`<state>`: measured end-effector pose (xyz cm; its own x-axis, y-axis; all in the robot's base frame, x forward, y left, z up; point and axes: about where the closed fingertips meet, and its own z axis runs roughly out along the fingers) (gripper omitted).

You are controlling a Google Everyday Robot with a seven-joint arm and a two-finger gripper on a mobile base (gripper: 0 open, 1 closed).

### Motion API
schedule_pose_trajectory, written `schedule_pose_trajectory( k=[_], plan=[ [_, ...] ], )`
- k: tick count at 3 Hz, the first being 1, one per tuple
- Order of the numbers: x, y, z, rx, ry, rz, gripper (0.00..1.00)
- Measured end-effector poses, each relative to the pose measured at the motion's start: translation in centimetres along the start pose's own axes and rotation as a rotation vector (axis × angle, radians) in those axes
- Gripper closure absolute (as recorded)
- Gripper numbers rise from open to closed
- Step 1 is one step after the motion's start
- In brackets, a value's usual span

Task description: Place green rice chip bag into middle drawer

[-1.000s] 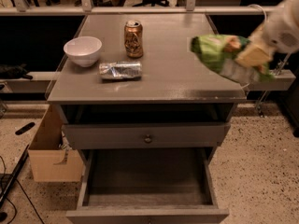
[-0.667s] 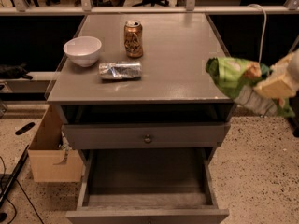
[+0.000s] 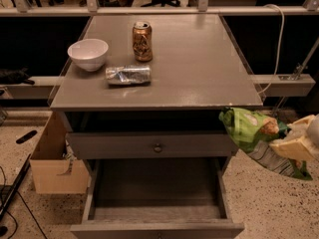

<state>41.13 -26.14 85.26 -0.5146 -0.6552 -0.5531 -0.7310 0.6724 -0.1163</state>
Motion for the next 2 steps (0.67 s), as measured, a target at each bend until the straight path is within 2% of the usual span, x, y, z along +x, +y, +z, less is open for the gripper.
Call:
schedule_pose_trajectory(
  k=[1,2],
  plan=[
    [0.0,0.1,0.4,-0.001,-0.002,0.003,1.00],
    [0.2,3.8,3.9,-0.038,-0.027,0.008,1.00]
  ],
)
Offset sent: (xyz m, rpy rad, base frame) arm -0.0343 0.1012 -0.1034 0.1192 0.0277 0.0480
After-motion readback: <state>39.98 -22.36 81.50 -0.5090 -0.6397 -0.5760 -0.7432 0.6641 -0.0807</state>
